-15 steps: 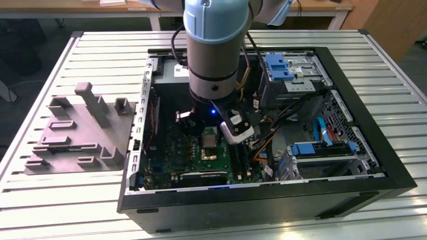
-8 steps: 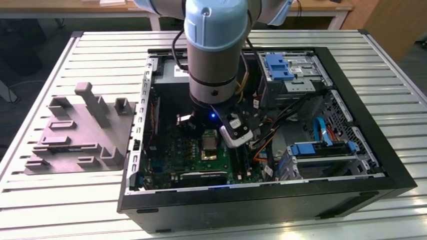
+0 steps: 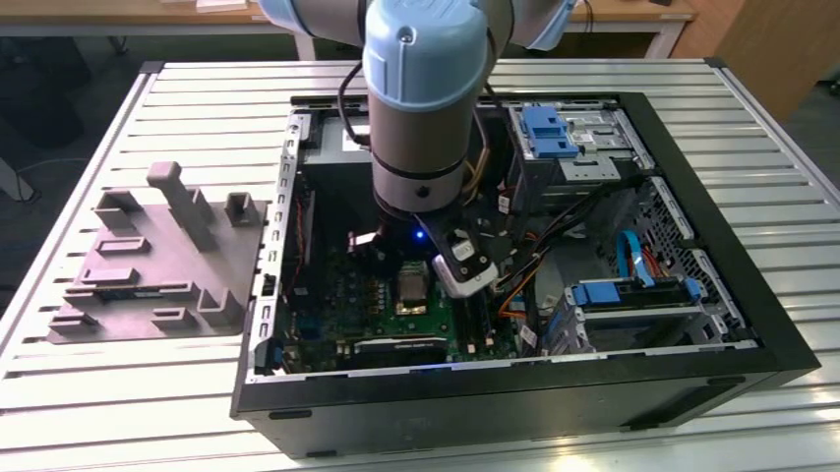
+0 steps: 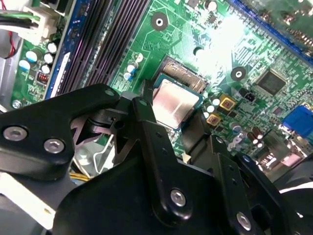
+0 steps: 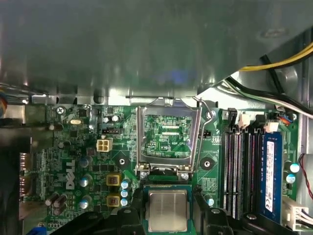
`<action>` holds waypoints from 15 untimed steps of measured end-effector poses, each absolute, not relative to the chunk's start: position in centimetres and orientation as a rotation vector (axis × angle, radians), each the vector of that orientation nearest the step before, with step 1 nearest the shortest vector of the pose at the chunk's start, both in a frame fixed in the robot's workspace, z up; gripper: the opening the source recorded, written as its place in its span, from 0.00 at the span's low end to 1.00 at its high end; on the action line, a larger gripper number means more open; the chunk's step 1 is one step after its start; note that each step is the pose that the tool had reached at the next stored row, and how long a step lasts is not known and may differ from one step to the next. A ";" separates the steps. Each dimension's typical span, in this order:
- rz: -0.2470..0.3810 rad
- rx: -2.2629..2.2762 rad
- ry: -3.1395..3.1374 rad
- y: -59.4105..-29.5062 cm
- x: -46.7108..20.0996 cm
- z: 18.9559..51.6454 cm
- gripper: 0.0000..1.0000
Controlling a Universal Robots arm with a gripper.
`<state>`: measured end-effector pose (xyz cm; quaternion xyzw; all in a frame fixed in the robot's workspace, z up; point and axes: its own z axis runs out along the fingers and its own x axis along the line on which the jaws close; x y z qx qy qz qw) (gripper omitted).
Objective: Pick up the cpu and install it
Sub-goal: 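Place the cpu into insertion slot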
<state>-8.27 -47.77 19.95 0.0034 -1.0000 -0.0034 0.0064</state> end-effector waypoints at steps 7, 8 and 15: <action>-0.011 0.022 -3.129 -48.1 -8.3 19.5 0.47; -0.010 0.024 -3.128 -48.2 -8.3 19.4 0.47; -0.010 0.023 -3.129 -48.3 -8.4 19.1 0.47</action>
